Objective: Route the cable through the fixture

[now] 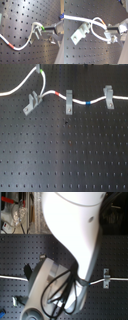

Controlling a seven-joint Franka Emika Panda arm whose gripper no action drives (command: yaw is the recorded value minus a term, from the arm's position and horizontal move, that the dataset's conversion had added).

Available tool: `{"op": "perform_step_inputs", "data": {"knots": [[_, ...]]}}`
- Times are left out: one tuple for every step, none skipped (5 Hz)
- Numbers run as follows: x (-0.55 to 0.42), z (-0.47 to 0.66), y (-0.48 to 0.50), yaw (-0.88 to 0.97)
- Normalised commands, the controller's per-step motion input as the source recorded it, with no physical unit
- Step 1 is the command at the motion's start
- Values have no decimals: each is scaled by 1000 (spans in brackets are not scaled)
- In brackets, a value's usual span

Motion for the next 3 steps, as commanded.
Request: {"op": "perform_step_inputs", "data": {"knots": [[-304, 323, 262, 500], [-183, 350, 221, 434], [271, 110, 170, 94]]}}
